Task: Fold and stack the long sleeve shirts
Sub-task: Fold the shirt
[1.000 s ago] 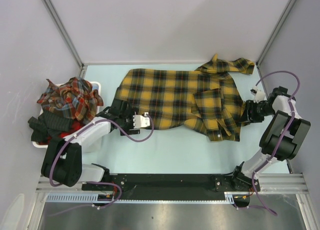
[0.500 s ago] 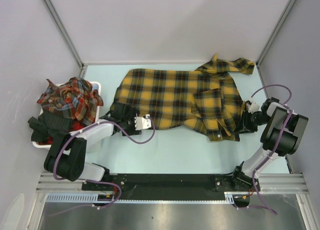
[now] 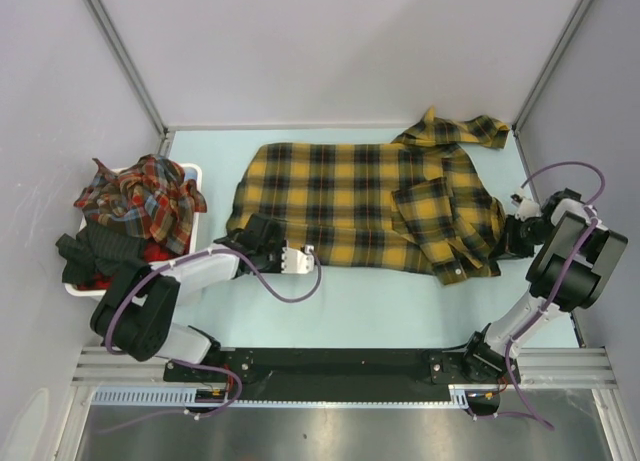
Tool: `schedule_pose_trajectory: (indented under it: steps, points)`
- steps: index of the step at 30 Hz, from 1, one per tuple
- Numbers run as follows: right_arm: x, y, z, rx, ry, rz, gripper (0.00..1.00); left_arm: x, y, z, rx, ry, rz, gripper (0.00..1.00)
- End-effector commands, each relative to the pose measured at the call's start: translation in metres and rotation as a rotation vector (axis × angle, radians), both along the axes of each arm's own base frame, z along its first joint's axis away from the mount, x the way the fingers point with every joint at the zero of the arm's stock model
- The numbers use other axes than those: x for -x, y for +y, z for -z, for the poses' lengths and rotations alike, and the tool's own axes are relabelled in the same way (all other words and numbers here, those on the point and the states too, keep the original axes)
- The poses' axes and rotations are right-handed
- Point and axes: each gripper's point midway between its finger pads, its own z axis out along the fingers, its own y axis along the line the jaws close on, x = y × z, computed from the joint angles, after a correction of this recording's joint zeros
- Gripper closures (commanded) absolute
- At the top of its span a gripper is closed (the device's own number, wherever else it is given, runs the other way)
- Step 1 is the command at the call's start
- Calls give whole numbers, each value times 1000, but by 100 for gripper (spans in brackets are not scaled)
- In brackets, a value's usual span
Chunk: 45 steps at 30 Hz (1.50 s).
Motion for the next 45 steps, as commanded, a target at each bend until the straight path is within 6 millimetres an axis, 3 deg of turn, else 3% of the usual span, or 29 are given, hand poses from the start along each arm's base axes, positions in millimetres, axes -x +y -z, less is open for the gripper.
schedule_pose_trajectory:
  steps: [1,6,7,8,9,10,11,13,15,16,17,19,20,23,25,26,31,32,33,40,45]
  points:
    - [8,-31,-8,89,10,-32,100,48,-6,6,-21,118,51,100]
    - [23,-30,-5,87,34,-103,100,80,-13,11,-15,234,43,100]
    - [21,-27,-9,71,21,-117,100,86,-11,12,-25,266,37,96]
    - [21,-26,-13,68,7,-146,96,89,-10,11,-18,287,10,88]
    - [26,-23,-20,47,14,-158,81,87,-15,4,9,300,2,76]
    - [21,-22,-30,42,-16,-169,75,96,-12,-2,19,346,-8,56]
    - [20,-23,-38,46,-33,-174,70,94,-9,-10,49,365,-44,44]
    - [20,-19,-65,67,-105,-216,58,89,-14,-37,136,396,-59,32]
    - [12,-19,-93,125,-187,-242,48,73,-9,-57,201,372,-115,29]
    - [5,-9,-102,131,-220,-272,46,63,-12,-72,234,351,-120,25]
    - [-7,-9,-113,162,-264,-280,43,56,-8,-74,247,352,-147,23]
    - [-23,17,-128,145,-313,-327,39,39,-13,-89,301,341,-160,13]
    - [-41,22,-138,171,-365,-332,37,29,-9,-86,314,363,-193,12]
    - [-76,50,-147,172,-428,-361,30,-3,-6,-103,394,375,-257,7]
    - [-95,64,-149,140,-444,-358,18,-21,-7,-104,413,399,-289,4]
    - [-105,77,-150,148,-459,-383,16,-28,-5,-102,400,391,-308,4]
    - [-156,97,-159,180,-505,-412,16,-67,-5,-94,374,337,-335,6]
    - [-162,108,-144,169,-465,-447,16,-70,-5,-90,357,339,-331,6]
    - [-167,108,-141,194,-460,-458,17,-78,-2,-89,330,319,-315,7]
    - [-201,127,-111,248,-450,-560,18,-83,-1,-60,247,373,-280,12]
    - [-193,136,-87,225,-391,-643,19,-66,3,-44,205,425,-285,16]
